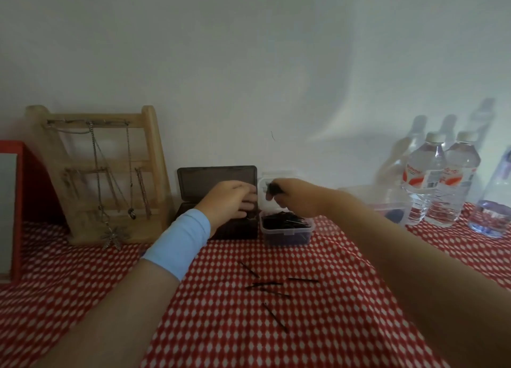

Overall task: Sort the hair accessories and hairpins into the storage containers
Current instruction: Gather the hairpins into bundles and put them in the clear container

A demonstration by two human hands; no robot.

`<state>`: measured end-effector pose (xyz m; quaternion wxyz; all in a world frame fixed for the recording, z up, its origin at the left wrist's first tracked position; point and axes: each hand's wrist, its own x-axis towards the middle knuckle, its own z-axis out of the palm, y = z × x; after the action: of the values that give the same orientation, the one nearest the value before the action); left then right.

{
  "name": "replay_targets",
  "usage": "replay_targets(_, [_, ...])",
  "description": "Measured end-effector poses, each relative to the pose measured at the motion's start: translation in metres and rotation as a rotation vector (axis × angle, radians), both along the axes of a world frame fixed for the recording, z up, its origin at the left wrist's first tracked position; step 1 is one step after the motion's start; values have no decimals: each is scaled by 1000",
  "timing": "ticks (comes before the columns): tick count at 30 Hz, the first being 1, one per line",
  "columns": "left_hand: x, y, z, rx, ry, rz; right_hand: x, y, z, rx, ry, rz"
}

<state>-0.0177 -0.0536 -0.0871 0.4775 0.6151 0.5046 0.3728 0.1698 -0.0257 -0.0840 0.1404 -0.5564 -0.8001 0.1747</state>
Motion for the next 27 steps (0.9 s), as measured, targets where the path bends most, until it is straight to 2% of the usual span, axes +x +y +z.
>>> replay_targets(2, [3, 11, -6, 123, 133, 4, -1, 5, -8, -13, -229, 28])
replay_targets(4, [5, 21, -13, 226, 267, -10, 1, 10, -16, 5, -320, 36])
replay_targets(8, [11, 30, -28, 331, 533, -91, 12, 14, -16, 9, -229, 49])
replay_targets(15, [16, 27, -54, 445, 736, -241, 42, 15, -4, 18, 49, 8])
replay_targets(20, [26, 25, -71, 529, 1110, -286, 46, 22, -18, 31, -91, -47])
replay_targets(23, [27, 23, -70, 545, 1147, -270, 45, 21, -21, 7, -145, -33])
replay_targets(27, [33, 27, -63, 629, 1023, -160, 57, 17, -17, 42, -92, -62])
